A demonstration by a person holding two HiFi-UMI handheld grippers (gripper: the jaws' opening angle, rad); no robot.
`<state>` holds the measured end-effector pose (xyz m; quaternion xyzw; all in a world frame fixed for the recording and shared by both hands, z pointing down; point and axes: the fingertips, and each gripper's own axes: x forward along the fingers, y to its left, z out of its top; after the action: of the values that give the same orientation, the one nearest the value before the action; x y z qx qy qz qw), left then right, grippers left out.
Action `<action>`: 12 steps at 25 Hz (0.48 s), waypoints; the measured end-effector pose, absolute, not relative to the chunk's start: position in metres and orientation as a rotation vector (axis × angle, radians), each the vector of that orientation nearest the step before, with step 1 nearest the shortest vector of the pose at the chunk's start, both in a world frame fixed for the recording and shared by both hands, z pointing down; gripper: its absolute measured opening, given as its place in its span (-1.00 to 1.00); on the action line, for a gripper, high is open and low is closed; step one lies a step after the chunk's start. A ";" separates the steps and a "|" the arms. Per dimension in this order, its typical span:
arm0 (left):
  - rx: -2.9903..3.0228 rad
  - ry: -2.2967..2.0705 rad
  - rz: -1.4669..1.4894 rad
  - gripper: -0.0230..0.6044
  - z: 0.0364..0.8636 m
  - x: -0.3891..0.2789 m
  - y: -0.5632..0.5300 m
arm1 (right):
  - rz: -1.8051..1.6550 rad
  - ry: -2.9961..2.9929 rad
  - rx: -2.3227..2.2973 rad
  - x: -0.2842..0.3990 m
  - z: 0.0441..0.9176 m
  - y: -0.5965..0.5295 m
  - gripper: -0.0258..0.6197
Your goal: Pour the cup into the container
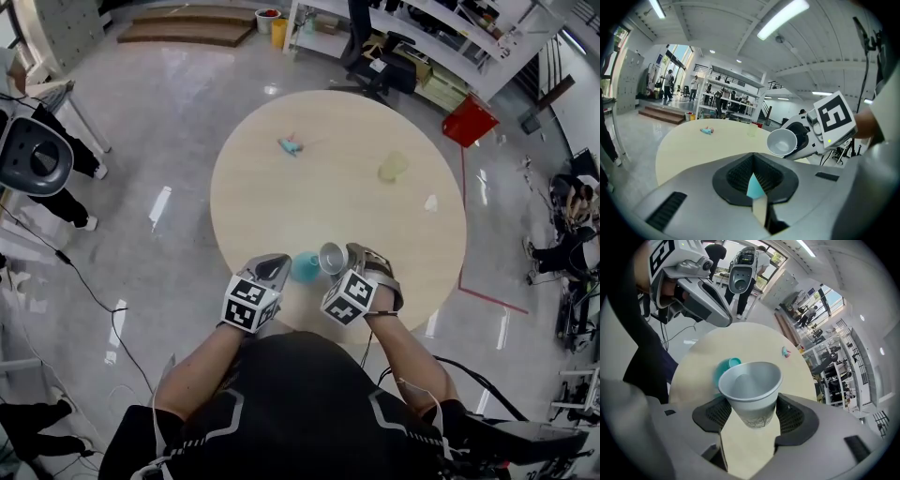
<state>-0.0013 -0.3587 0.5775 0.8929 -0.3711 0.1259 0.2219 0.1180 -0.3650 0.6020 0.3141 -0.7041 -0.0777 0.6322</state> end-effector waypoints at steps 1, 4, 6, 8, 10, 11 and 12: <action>2.467 -1.025 0.347 -0.93 0.578 -0.001 -0.359 | -0.179 -1.606 0.715 0.118 0.603 -0.365 0.02; 2.465 -1.027 0.344 -0.93 0.578 -0.002 -0.359 | -0.195 -1.589 0.704 0.119 0.602 -0.367 0.02; 2.464 -1.026 0.343 -0.93 0.578 -0.002 -0.359 | -0.202 -1.582 0.700 0.119 0.601 -0.367 0.02; 2.464 -1.025 0.344 -0.93 0.578 -0.002 -0.359 | -0.208 -1.577 0.697 0.119 0.600 -0.368 0.02; 2.465 -1.022 0.343 -0.93 0.578 0.000 -0.358 | -0.216 -1.568 0.691 0.120 0.600 -0.368 0.02; 2.466 -1.021 0.343 -0.93 0.579 0.000 -0.358 | -0.220 -1.564 0.689 0.120 0.600 -0.369 0.02; 2.466 -1.020 0.343 -0.93 0.578 0.001 -0.358 | -0.225 -1.560 0.687 0.120 0.599 -0.369 0.02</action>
<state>0.0008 -0.3584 0.5784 0.8933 -0.3695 0.1244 0.2236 0.1200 -0.3691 0.5992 0.3028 -0.6873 -0.0991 0.6528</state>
